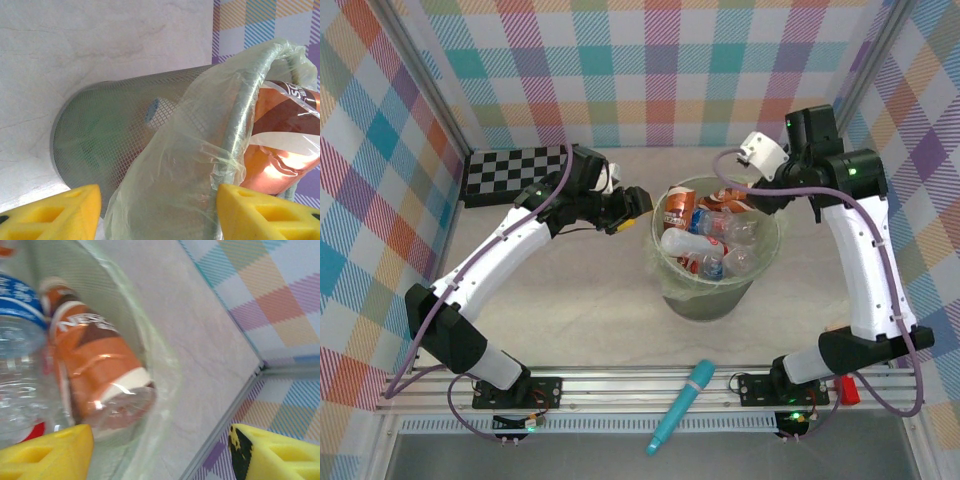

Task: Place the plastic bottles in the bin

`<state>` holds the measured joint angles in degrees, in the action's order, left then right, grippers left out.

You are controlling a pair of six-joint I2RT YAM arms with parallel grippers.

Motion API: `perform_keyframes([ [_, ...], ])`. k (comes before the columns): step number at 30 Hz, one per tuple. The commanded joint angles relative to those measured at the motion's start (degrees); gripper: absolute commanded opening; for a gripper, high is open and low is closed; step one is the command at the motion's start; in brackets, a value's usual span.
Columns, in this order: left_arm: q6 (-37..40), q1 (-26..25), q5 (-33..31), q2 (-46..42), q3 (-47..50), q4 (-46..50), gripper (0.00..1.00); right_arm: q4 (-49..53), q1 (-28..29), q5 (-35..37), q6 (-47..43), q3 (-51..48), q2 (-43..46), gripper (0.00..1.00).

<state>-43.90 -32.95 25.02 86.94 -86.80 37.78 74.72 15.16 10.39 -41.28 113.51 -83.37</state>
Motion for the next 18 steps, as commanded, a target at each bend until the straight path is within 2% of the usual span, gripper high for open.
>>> perform_keyframes([
  [1, 0.24, -1.23, 1.09, 0.9, 0.37, 0.82, 0.62, -3.33, -0.96, 2.49, 4.53, -1.53, -1.63, 0.71],
  [5, -0.16, -1.39, 1.16, 0.95, 0.84, 0.2, 0.61, -4.99, -0.92, 0.72, 4.88, -3.58, -3.4, 0.71],
  [10, -0.19, -1.5, 0.64, 0.36, 0.64, 0.41, 0.61, -7.39, -0.43, -7.65, 7.2, -5.86, -3.84, 0.7],
  [15, -0.42, -1.5, 0.15, 0.26, 0.41, 0.76, 0.61, -8.5, -0.28, -6.83, 9.53, -6.72, -3.11, 0.72],
  [18, -0.14, -1.49, -0.46, 0.21, -0.08, 1.21, 0.61, -8.14, -3.43, -4.35, 15.03, -3.63, -2.24, 0.78],
])
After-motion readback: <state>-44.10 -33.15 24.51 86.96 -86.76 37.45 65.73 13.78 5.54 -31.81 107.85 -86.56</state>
